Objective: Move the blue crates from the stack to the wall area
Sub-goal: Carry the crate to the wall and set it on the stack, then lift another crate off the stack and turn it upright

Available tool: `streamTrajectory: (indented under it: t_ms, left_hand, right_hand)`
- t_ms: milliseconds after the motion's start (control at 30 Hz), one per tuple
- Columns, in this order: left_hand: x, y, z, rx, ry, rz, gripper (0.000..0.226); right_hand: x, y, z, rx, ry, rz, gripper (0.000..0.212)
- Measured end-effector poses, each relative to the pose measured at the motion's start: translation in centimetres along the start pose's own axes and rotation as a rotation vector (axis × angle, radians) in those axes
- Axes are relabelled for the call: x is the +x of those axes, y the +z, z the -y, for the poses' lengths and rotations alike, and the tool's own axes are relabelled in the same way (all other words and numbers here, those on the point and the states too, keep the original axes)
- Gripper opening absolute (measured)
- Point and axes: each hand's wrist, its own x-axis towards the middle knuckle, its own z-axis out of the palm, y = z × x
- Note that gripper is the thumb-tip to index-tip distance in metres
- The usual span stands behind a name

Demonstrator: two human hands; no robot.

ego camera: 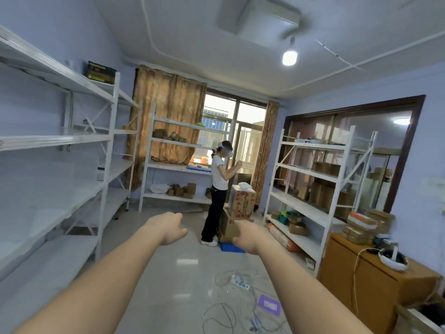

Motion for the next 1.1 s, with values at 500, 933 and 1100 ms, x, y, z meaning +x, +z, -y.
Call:
streamTrajectory:
  t_ms: [500,933,1100]
  left_hand:
    - [6.9,7.0,-10.4,0.04,-0.134,0.119,0.052]
    - [7.4,28.4,-8.0,-0.012,-0.173,0.432,0.05]
    - [3.0,44.3,-5.3,-0.038,-0.166,0.712,0.053]
  right_hand:
    - [9.3,4.6,-13.2,0.075,-0.103,0.072,0.047]
    - [10.6,25.1,-16.3,0.122,-0.048,0.39,0.057]
    - [6.4,42.2,-17.1,0.176,0.039,0.639,0.054]
